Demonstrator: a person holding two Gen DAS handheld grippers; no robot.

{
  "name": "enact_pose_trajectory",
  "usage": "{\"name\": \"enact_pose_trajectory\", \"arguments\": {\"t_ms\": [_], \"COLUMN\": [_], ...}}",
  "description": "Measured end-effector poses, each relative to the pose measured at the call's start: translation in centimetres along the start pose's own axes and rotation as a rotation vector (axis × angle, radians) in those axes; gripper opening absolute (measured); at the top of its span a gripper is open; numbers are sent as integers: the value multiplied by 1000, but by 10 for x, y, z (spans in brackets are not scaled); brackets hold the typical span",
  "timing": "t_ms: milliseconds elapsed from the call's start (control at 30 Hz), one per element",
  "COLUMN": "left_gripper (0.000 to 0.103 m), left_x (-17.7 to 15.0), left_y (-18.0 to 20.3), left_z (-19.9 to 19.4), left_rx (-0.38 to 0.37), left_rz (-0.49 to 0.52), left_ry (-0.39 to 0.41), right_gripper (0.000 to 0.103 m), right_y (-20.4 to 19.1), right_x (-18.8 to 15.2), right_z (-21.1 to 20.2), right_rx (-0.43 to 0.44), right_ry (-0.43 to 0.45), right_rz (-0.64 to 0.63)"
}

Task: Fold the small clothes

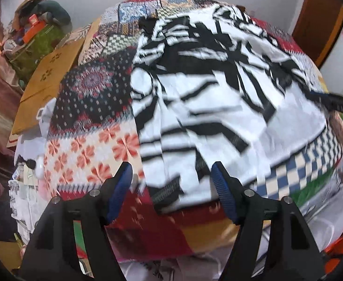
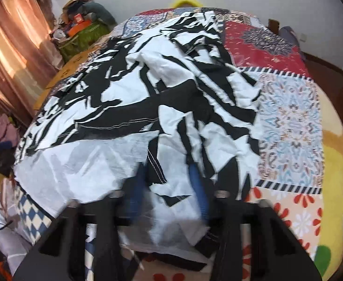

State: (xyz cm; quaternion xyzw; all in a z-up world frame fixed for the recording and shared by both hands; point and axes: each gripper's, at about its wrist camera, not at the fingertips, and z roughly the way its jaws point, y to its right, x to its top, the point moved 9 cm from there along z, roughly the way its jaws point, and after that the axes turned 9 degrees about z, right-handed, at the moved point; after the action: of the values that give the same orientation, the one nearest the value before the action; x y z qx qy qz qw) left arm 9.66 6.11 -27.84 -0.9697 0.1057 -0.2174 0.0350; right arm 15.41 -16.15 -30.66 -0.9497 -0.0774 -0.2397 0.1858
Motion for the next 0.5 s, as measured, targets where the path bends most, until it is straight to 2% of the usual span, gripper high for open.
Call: {"name": "enact_pose_trajectory", "arguments": {"t_ms": [33, 133, 267, 333, 367, 400, 433, 467, 500], "left_gripper": [73, 75, 73, 62, 50, 31, 21, 8, 4], "left_x": [-5, -9, 3, 11, 14, 18, 21, 23, 26], "left_y": [2, 4, 2, 4, 6, 7, 8, 6, 2], "left_z": [3, 6, 8, 10, 10, 9, 8, 6, 3], "left_rx": [4, 33, 57, 70, 76, 86, 95, 111, 127], "left_rz": [5, 10, 3, 14, 20, 28, 32, 31, 19], "left_ry": [-8, 2, 29, 51, 56, 66, 72, 79, 90], "right_gripper": [8, 5, 4, 4, 4, 4, 4, 4, 4], "right_y": [0, 2, 9, 12, 14, 15, 17, 18, 20], "right_x": [-2, -4, 0, 4, 5, 6, 5, 5, 6], "right_z": [-1, -10, -33, -48, -55, -62, -68, -73, -79], "right_rx": [-7, -31, -22, -14, -12, -11, -10, -9, -9], "right_ry": [-1, 20, 85, 123, 138, 156, 169, 180, 192], "right_rz": [-6, -36, -9, 8, 13, 19, 24, 27, 31]}}
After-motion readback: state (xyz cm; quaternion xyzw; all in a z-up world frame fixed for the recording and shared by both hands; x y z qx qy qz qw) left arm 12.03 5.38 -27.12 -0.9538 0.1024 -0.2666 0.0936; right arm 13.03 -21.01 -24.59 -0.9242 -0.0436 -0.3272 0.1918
